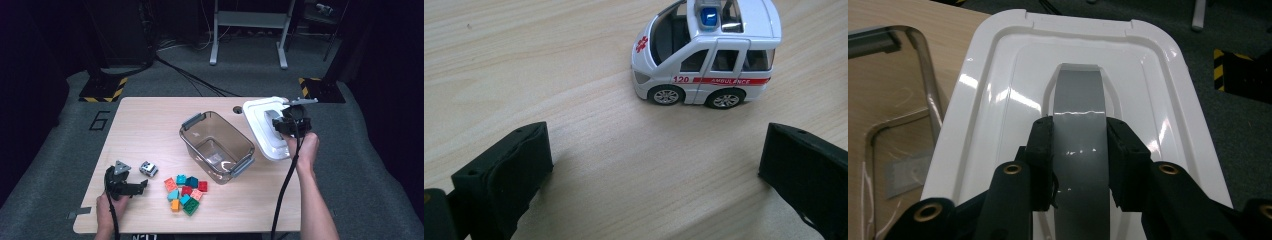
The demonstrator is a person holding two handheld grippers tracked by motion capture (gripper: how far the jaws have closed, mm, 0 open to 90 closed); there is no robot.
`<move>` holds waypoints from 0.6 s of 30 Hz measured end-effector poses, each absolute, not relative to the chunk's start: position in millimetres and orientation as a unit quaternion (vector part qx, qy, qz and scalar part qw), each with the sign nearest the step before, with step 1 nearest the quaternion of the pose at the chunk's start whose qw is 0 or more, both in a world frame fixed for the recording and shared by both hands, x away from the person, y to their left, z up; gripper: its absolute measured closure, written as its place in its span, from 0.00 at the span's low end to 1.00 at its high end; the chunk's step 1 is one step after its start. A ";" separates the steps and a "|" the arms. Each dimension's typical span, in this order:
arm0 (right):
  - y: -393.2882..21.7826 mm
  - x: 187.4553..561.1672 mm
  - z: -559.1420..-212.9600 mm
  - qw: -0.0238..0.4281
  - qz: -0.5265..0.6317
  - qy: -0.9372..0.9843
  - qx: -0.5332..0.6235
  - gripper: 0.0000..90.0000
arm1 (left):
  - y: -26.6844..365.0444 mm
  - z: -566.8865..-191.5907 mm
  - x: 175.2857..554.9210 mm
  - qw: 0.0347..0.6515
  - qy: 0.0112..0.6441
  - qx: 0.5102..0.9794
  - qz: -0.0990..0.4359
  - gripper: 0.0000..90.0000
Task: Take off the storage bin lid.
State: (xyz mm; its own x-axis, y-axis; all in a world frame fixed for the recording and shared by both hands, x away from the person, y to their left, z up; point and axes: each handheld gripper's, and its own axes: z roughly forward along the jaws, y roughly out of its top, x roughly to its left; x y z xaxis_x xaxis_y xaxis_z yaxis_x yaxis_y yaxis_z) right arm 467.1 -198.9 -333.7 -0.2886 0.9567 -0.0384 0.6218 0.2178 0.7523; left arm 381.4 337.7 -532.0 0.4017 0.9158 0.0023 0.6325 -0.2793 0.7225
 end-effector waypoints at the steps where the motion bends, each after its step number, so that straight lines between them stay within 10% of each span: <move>1: -202.3 467.5 -336.1 0.261 0.321 0.731 0.542 0.75 | 337.8 -532.0 381.4 0.328 0.502 0.770 0.216 0.00; 18: -237.0 470.5 -370.5 0.256 0.287 0.699 0.603 0.75 | 337.7 -531.9 381.6 0.327 0.503 0.771 0.214 0.00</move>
